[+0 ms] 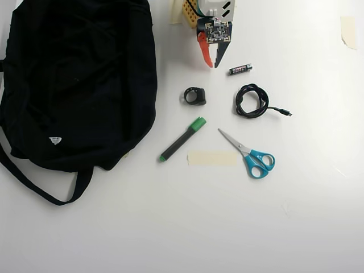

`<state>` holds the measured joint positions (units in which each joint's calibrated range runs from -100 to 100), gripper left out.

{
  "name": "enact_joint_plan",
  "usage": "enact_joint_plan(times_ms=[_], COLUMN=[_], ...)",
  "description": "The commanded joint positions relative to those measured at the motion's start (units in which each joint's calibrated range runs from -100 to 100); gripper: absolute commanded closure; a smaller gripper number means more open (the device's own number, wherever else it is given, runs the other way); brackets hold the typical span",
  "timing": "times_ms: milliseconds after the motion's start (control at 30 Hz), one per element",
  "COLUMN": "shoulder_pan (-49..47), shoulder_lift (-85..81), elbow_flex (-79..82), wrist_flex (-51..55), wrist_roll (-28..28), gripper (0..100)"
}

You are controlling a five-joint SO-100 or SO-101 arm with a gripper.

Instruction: Put the green marker into the black bag

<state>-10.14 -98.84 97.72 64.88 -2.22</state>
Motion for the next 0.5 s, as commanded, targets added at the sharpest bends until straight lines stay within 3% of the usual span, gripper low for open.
enact_joint_plan(times_ms=[0,467], shoulder_pan=[-0.3,-0.3], shoulder_lift=[-0.6,9.9], elbow_flex=[0.7,-5.4], wrist_flex=[-5.4,-32.5], wrist_roll=[0.0,0.0], gripper=[98,97])
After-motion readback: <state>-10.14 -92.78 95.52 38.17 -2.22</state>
